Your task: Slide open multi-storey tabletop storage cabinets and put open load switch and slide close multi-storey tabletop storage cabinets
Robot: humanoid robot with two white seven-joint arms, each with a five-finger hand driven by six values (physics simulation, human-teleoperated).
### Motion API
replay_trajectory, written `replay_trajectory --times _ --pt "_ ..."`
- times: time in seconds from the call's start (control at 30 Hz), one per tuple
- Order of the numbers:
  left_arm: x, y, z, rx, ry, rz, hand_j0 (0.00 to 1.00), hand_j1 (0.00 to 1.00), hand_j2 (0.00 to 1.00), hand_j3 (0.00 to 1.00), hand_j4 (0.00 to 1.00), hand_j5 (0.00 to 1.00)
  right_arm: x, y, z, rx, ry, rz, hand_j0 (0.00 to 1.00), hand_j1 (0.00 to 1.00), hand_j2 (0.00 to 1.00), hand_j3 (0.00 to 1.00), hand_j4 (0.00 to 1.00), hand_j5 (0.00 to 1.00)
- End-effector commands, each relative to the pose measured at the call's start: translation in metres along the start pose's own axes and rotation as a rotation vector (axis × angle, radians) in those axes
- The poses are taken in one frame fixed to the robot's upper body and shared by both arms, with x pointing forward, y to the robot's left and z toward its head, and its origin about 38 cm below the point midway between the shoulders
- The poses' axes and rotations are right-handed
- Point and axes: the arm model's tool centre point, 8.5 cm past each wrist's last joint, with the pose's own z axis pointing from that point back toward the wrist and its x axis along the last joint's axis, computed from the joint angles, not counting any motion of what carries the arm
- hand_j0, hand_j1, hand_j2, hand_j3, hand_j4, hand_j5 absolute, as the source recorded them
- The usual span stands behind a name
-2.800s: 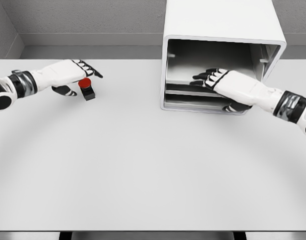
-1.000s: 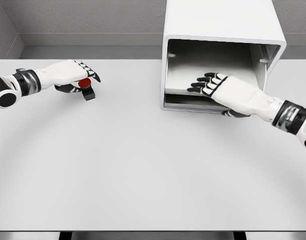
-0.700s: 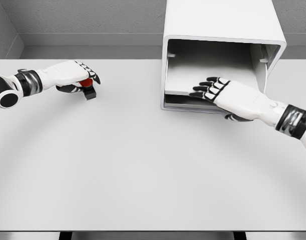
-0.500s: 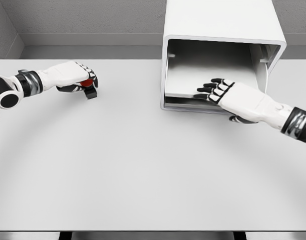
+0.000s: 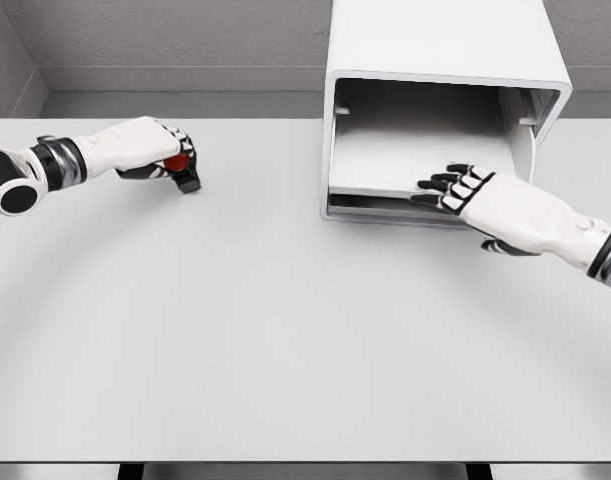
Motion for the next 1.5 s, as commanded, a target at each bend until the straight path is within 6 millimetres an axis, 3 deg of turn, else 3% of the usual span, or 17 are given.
replay_trajectory --times 0.0,0.47,0.6,0.7,0.87,0.93,1.1,1.23,1.33,1.4,1.47 --pt "0.003 0.005 0.000 0.015 -0.012 -0.005 0.47 0.47 0.47 0.47 0.47 0.47 -0.004 -0.003 0.004 -0.004 0.012 0.003 1.00 1.00 1.00 1.00 1.00 1.00" --pt "0.029 0.030 0.009 0.063 -0.100 -0.091 0.47 0.47 0.47 0.47 0.47 0.47 -0.018 -0.008 0.028 0.007 0.053 0.007 1.00 1.00 1.00 1.00 1.00 1.00" --pt "0.032 0.033 0.009 0.073 -0.110 -0.091 0.48 0.48 0.48 0.48 0.48 0.48 -0.026 -0.010 0.047 0.039 0.075 0.017 1.00 1.00 1.00 1.00 1.00 1.00" --pt "0.039 0.032 0.007 0.075 -0.131 -0.097 0.48 0.48 0.48 0.48 0.48 0.48 -0.036 -0.033 0.065 -0.014 0.081 -0.004 1.00 1.00 1.00 1.00 1.00 1.00" --pt "0.049 0.036 0.005 0.087 -0.158 -0.111 0.48 0.48 0.48 0.48 0.48 0.48 -0.037 -0.048 0.068 -0.076 0.045 -0.049 1.00 1.00 1.00 1.00 1.00 1.00" --pt "0.056 0.043 0.004 0.103 -0.181 -0.122 0.48 0.48 0.48 0.48 0.48 0.48 -0.036 -0.055 0.062 -0.090 0.032 -0.036 1.00 1.00 1.00 1.00 1.00 1.00" --pt "0.074 0.051 0.006 0.125 -0.231 -0.153 0.48 0.48 0.48 0.48 0.48 0.48 -0.009 -0.052 0.008 -0.002 -0.129 0.007 0.99 0.99 0.99 0.99 0.99 0.99" --pt "0.085 0.048 0.012 0.126 -0.262 -0.165 0.48 0.48 0.48 0.48 0.48 0.48 0.002 -0.048 -0.010 0.037 -0.182 0.031 0.99 0.99 0.99 0.99 0.99 0.99" --pt "0.094 0.050 0.017 0.133 -0.287 -0.183 0.48 0.48 0.48 0.48 0.48 0.48 0.002 -0.058 -0.023 0.045 -0.203 0.067 0.99 0.99 0.99 0.99 0.99 0.99" --pt "0.099 0.052 0.021 0.138 -0.304 -0.195 0.48 0.48 0.48 0.48 0.48 0.48 -0.004 -0.053 -0.039 0.064 -0.205 0.051 0.99 0.99 0.99 0.99 0.99 0.99" --pt "0.104 0.052 0.024 0.141 -0.316 -0.199 0.48 0.48 0.48 0.48 0.48 0.48 -0.005 -0.050 -0.041 0.072 -0.200 0.055 0.99 0.99 0.99 0.99 0.99 0.99"
